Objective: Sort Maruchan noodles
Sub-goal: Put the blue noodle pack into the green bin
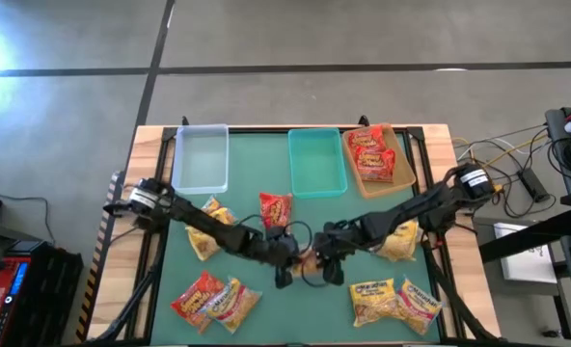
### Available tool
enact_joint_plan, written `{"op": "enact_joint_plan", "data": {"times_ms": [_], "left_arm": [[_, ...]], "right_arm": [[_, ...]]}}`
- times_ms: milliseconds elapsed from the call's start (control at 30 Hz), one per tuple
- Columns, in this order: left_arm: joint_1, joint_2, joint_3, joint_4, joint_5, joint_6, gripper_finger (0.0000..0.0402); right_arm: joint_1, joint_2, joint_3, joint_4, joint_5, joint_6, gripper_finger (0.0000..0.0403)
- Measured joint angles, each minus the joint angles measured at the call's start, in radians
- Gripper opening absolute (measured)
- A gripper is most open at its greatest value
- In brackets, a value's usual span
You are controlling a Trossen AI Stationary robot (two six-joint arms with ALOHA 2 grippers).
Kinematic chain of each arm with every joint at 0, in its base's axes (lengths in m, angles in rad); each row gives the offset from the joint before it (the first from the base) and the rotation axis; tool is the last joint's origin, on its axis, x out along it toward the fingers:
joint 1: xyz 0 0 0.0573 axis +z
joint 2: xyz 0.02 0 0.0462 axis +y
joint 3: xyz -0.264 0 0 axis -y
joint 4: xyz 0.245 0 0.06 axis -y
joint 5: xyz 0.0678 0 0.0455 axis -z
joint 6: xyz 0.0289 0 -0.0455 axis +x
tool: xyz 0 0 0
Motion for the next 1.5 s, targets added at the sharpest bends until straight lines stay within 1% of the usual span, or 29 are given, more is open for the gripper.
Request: {"op": "enact_joint_plan", "data": {"times_ms": [167, 300, 433, 500, 633, 700, 833, 900, 1000, 1067, 1167, 1367, 1500], "left_arm": [[0.080, -0.007, -0.001, -0.021, -0.001, 0.062, 0.0000], [0.123, -0.028, -0.001, -0.063, 0.000, 0.077, 0.0000], [0.128, -0.107, 0.000, -0.095, -0.002, 0.136, 0.0000], [0.120, -0.151, 0.001, -0.092, -0.002, 0.136, 0.0000], [0.086, -0.183, 0.002, -0.037, -0.002, 0.069, 0.0000], [0.063, -0.170, 0.002, 0.013, -0.010, 0.019, 0.0000], [0.009, -0.114, 0.001, 0.101, -0.097, -0.047, 0.0000], [-0.004, -0.096, 0.002, 0.106, -0.131, -0.075, 0.0000], [-0.008, -0.075, 0.015, 0.131, -0.181, -0.122, 0.0000], [-0.008, -0.057, 0.015, 0.125, -0.187, -0.149, 0.0000], [-0.008, -0.024, 0.014, 0.130, -0.187, -0.193, 0.0000], [-0.014, 0.018, 0.013, 0.106, -0.173, -0.277, 0.0000], [-0.026, 0.027, 0.013, 0.071, -0.118, -0.319, 0.0000]], "right_arm": [[-0.066, -0.041, 0.000, -0.052, 0.000, -0.052, 0.0127], [-0.098, -0.076, 0.000, -0.118, -0.003, -0.070, 0.0127], [-0.115, -0.142, 0.000, -0.223, -0.004, -0.073, 0.0127], [-0.115, -0.175, 0.000, -0.246, 0.024, -0.077, 0.0127], [-0.116, -0.220, -0.002, -0.236, 0.092, -0.105, 0.0127], [-0.115, -0.226, -0.003, -0.228, 0.156, -0.130, 0.0127], [-0.115, -0.210, -0.006, -0.232, 0.299, -0.137, 0.0127], [-0.115, -0.192, -0.007, -0.237, 0.346, -0.142, 0.0127], [-0.121, -0.178, -0.007, -0.237, 0.359, -0.187, 0.0127], [-0.124, -0.168, -0.006, -0.217, 0.362, -0.206, 0.0127], [-0.126, -0.163, -0.007, -0.232, 0.373, -0.189, 0.0127], [-0.126, -0.163, -0.007, -0.239, 0.376, -0.189, 0.0127], [-0.127, -0.164, -0.007, -0.239, 0.376, -0.188, 0.0127]]}}
